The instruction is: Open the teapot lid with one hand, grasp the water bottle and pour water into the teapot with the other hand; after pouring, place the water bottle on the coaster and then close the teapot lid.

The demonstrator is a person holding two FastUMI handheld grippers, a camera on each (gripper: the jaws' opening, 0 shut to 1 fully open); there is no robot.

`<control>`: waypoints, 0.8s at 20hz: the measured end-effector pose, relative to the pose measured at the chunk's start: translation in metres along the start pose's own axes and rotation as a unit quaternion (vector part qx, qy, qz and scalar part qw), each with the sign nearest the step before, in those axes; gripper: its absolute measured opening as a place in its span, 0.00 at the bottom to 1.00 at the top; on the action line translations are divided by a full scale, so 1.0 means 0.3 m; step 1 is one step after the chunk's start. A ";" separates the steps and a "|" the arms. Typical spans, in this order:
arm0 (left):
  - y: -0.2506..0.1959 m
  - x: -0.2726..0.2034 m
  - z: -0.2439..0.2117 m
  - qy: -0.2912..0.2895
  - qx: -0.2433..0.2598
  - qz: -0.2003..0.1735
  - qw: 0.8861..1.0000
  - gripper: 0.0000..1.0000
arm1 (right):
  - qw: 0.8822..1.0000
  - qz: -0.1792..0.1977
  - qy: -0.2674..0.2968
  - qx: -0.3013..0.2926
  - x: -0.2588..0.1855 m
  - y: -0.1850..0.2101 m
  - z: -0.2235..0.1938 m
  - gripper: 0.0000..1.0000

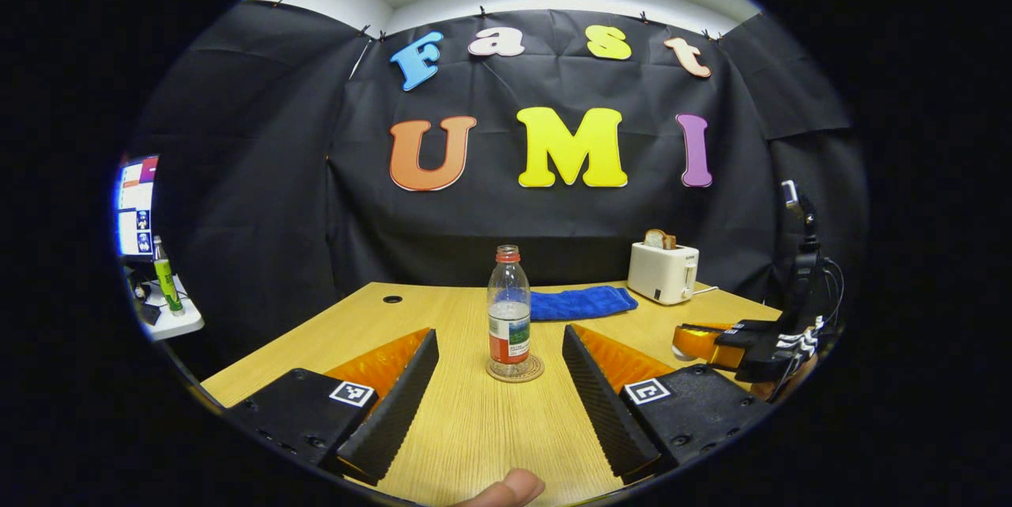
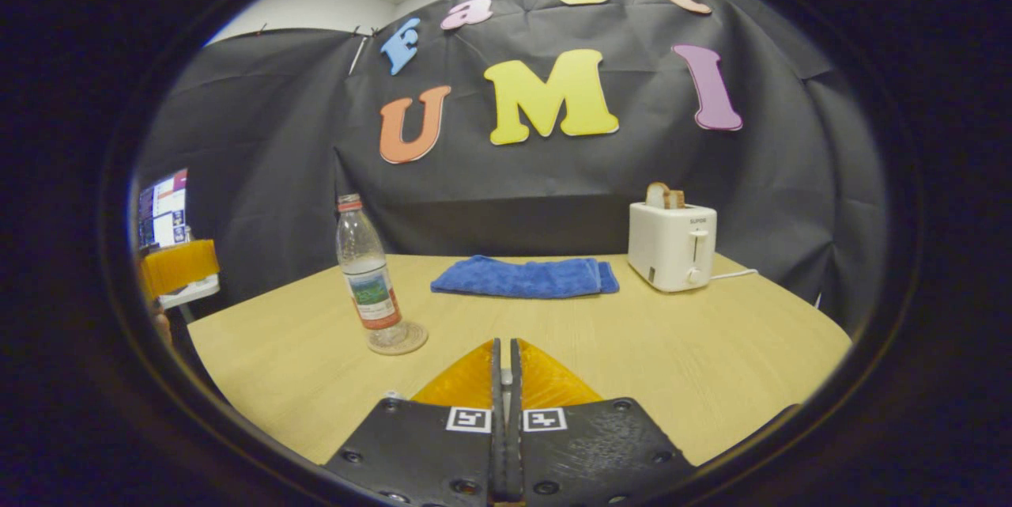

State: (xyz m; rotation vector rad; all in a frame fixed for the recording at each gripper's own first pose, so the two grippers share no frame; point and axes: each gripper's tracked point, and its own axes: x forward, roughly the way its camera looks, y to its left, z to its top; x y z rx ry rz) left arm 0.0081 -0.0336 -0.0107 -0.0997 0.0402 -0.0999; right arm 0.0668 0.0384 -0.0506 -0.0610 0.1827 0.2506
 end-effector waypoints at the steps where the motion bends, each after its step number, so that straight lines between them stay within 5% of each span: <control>1: 0.011 -0.007 0.009 0.003 -0.008 -0.003 1.000 0.99 | 1.000 0.004 -0.002 -0.007 -0.001 0.024 -0.002 0.00; 16: 0.043 -0.014 -0.021 0.038 -0.028 -0.004 0.999 0.99 | 0.999 0.027 0.012 -0.036 0.039 0.138 -0.074 0.04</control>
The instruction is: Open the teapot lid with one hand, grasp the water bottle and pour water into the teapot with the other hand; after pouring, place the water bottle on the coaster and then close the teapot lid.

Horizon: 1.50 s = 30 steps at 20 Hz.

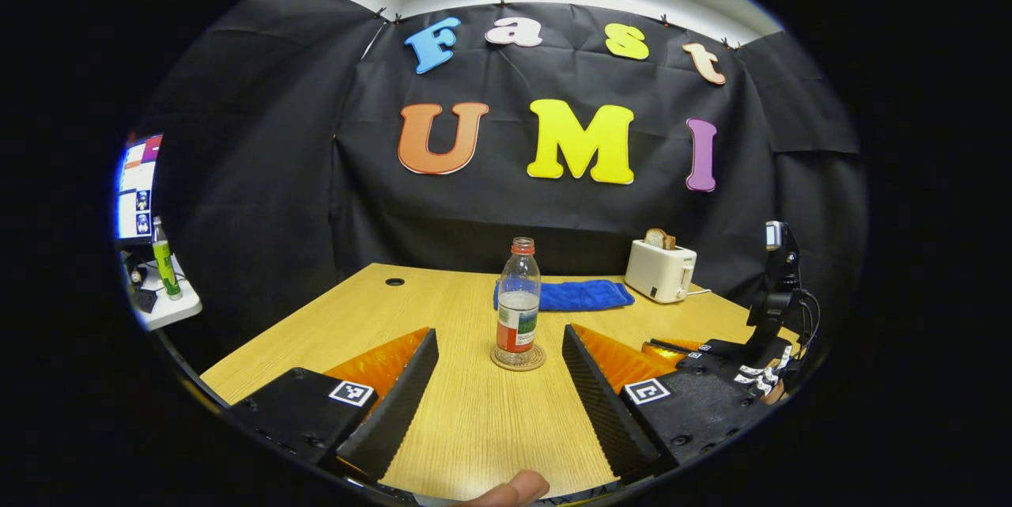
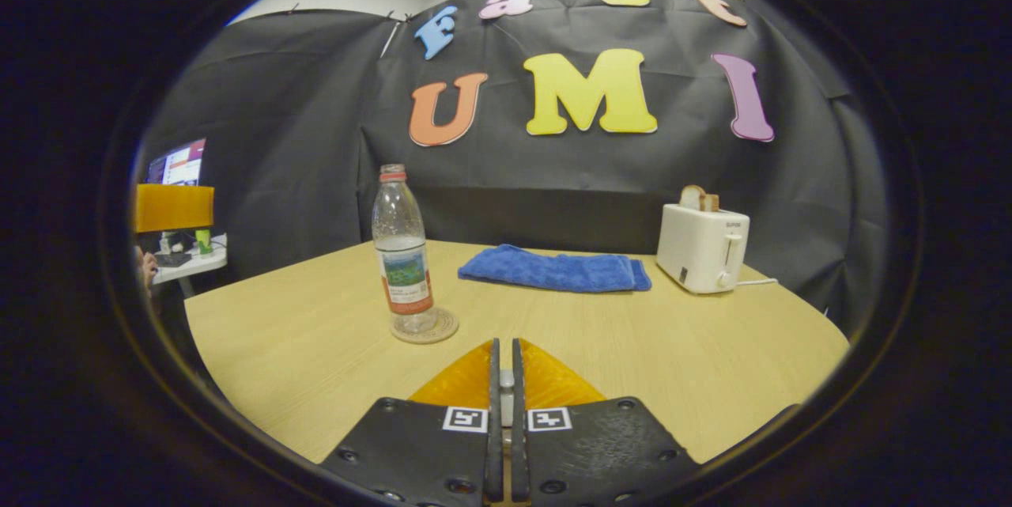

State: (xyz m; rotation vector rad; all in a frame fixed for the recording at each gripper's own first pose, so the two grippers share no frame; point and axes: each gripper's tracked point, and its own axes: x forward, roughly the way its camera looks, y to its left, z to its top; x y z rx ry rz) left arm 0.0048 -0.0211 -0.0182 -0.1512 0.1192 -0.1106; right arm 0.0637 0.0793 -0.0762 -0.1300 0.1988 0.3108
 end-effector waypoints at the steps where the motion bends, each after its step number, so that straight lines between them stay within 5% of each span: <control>1: -0.002 0.003 -0.005 0.002 0.001 0.000 1.000 0.99 | 1.000 -0.002 0.000 0.000 -0.001 -0.001 -0.003 0.04; 7: 0.002 0.016 -0.016 0.006 0.000 -0.001 1.000 0.99 | 1.000 -0.010 -0.010 0.006 -0.045 -0.015 0.030 0.12; 12: 0.019 0.001 0.002 -0.001 0.006 0.017 1.000 0.99 | 0.999 -0.025 -0.030 -0.001 -0.136 -0.053 0.094 0.46; 15: 0.002 -0.009 0.019 -0.006 -0.004 0.016 1.000 0.99 | 0.998 -0.039 -0.044 -0.004 -0.218 -0.095 0.137 0.75; 19: -0.015 -0.024 0.033 -0.010 0.000 0.020 1.000 0.99 | 0.996 -0.067 -0.057 -0.002 -0.326 -0.181 0.197 0.96; 25: -0.026 -0.048 0.048 -0.013 0.039 0.025 0.999 0.99 | 0.992 -0.104 -0.068 -0.009 -0.471 -0.312 0.242 0.97; 30: -0.033 -0.050 0.027 0.004 0.022 0.030 0.999 0.99 | 0.986 -0.141 -0.083 0.022 -0.576 -0.413 0.304 0.97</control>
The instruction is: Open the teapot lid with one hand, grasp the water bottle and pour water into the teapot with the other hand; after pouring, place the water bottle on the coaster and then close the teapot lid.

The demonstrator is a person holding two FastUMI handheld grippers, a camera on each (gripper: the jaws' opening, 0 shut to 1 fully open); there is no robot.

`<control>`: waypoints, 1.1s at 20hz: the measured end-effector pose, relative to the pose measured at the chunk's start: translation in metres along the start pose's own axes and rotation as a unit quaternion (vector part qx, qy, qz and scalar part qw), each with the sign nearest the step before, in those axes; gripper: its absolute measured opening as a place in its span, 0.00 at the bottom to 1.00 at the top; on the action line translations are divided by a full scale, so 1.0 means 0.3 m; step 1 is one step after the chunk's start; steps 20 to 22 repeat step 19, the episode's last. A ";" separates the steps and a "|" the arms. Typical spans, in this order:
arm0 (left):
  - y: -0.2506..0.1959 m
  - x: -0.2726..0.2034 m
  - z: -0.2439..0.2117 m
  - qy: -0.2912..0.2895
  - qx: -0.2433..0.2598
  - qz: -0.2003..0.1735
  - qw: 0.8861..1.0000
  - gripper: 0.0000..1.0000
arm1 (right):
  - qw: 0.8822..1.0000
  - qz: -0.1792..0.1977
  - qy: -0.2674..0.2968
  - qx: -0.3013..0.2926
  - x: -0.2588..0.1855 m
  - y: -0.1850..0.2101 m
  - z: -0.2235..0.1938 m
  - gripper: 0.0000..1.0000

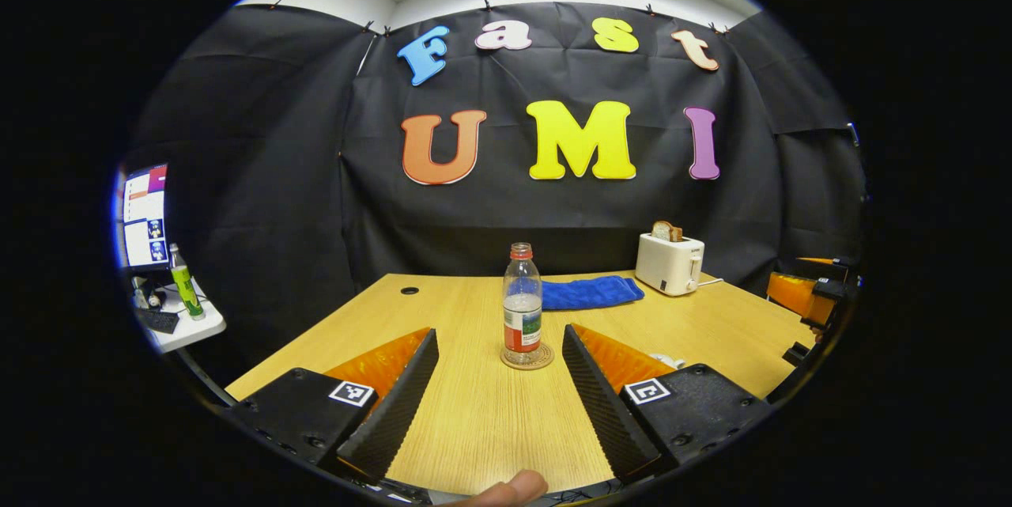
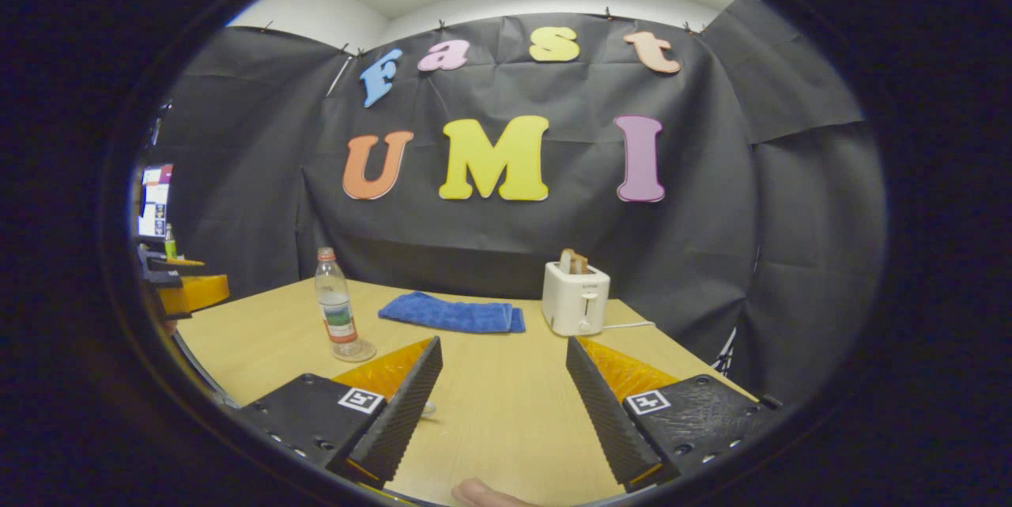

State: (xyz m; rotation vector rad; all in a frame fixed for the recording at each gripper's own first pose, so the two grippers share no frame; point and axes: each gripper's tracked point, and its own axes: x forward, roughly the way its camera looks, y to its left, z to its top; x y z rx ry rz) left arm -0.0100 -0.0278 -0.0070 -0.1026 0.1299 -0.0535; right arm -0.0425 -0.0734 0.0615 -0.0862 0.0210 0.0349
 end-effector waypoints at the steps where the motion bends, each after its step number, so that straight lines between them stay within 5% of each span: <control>1: 0.007 0.005 -0.004 0.004 -0.004 0.004 1.000 0.99 | 1.000 -0.001 -0.003 0.010 -0.004 -0.008 0.010 0.95; 22: -0.015 -0.018 0.082 -0.051 -0.007 0.010 0.999 0.99 | 1.000 -0.002 0.008 0.003 0.017 -0.009 -0.015 0.96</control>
